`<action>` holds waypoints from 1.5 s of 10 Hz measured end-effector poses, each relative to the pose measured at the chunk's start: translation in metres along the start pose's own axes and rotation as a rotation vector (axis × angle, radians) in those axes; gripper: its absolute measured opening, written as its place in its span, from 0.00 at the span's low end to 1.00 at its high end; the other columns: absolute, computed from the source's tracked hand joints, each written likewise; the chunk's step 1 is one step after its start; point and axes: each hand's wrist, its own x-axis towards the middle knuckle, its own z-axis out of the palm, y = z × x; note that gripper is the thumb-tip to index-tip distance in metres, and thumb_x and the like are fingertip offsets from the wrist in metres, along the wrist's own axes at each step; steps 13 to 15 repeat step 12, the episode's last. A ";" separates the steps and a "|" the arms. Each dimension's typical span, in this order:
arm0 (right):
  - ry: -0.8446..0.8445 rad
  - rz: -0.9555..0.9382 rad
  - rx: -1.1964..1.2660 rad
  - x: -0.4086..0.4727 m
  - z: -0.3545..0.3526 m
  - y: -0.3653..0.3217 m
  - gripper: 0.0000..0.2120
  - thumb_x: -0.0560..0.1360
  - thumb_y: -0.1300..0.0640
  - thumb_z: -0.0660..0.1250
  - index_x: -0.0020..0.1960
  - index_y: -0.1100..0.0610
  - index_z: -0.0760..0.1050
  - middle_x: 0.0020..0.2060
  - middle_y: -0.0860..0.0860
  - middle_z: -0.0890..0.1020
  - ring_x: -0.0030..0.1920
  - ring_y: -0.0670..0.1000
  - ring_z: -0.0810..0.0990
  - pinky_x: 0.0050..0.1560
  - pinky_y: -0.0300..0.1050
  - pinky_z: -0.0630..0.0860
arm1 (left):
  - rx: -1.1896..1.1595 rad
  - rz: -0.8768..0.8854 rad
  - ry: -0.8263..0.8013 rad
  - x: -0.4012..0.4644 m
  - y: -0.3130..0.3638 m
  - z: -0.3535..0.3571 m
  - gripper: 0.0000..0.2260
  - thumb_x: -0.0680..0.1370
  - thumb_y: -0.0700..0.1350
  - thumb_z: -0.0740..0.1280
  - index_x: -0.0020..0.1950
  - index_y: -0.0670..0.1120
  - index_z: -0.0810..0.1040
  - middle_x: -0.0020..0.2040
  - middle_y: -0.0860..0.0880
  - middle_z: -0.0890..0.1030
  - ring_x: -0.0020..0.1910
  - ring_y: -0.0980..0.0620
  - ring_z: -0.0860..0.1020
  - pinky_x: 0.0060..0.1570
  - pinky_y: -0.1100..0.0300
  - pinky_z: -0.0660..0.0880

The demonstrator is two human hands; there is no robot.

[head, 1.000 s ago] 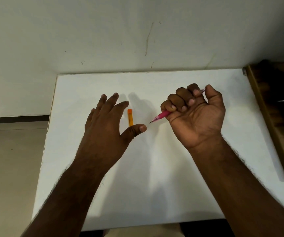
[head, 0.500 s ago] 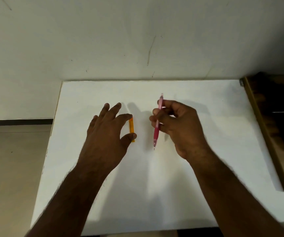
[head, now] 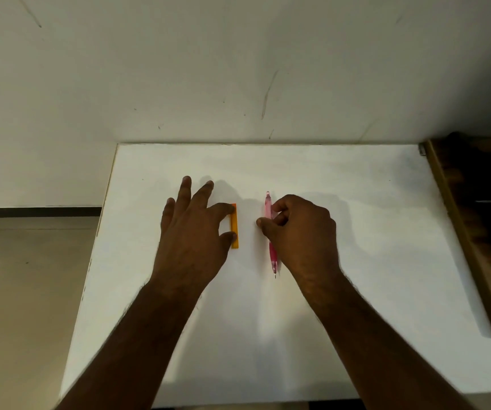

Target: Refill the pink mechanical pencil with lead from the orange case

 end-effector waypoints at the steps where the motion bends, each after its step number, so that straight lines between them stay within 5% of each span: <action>1: -0.002 -0.035 -0.052 0.000 0.003 0.001 0.15 0.74 0.42 0.74 0.50 0.53 0.80 0.39 0.48 0.83 0.39 0.49 0.81 0.45 0.41 0.73 | 0.003 -0.009 -0.011 0.000 -0.001 0.001 0.24 0.77 0.57 0.69 0.72 0.58 0.71 0.82 0.50 0.56 0.81 0.46 0.44 0.78 0.44 0.46; 5: -0.028 -0.061 -0.127 0.002 0.006 0.002 0.18 0.76 0.40 0.72 0.55 0.54 0.80 0.45 0.50 0.85 0.45 0.51 0.83 0.46 0.40 0.70 | -0.047 -0.002 -0.001 0.001 -0.002 0.005 0.24 0.76 0.54 0.71 0.71 0.56 0.73 0.81 0.50 0.59 0.81 0.46 0.47 0.78 0.44 0.50; 7: 0.002 -0.046 -0.082 0.003 0.010 0.006 0.20 0.73 0.39 0.74 0.55 0.52 0.80 0.43 0.48 0.84 0.40 0.47 0.78 0.44 0.40 0.69 | -0.102 0.008 -0.004 0.002 -0.004 0.005 0.25 0.75 0.55 0.71 0.72 0.57 0.71 0.81 0.51 0.59 0.81 0.48 0.49 0.78 0.45 0.52; 10: 0.158 -0.093 -0.006 -0.002 -0.006 -0.002 0.27 0.76 0.31 0.64 0.62 0.51 0.79 0.52 0.48 0.85 0.48 0.49 0.84 0.49 0.40 0.75 | -0.189 0.045 0.154 -0.006 0.002 -0.012 0.25 0.79 0.58 0.65 0.75 0.53 0.68 0.80 0.50 0.61 0.81 0.48 0.51 0.77 0.42 0.57; 11: 0.203 -0.182 0.051 -0.013 -0.030 -0.015 0.26 0.78 0.34 0.64 0.66 0.51 0.76 0.59 0.48 0.82 0.56 0.50 0.82 0.57 0.45 0.78 | -0.222 0.047 0.241 -0.013 0.011 -0.030 0.30 0.79 0.62 0.62 0.78 0.51 0.63 0.80 0.51 0.60 0.81 0.50 0.50 0.78 0.43 0.55; 12: 0.252 -0.273 0.075 -0.036 -0.058 -0.025 0.28 0.79 0.36 0.63 0.70 0.52 0.74 0.66 0.49 0.78 0.67 0.51 0.76 0.64 0.43 0.71 | -0.234 0.045 0.267 -0.038 0.022 -0.045 0.34 0.78 0.66 0.58 0.80 0.50 0.57 0.81 0.51 0.58 0.81 0.52 0.47 0.79 0.48 0.50; 15: 0.252 -0.273 0.075 -0.036 -0.058 -0.025 0.28 0.79 0.36 0.63 0.70 0.52 0.74 0.66 0.49 0.78 0.67 0.51 0.76 0.64 0.43 0.71 | -0.234 0.045 0.267 -0.038 0.022 -0.045 0.34 0.78 0.66 0.58 0.80 0.50 0.57 0.81 0.51 0.58 0.81 0.52 0.47 0.79 0.48 0.50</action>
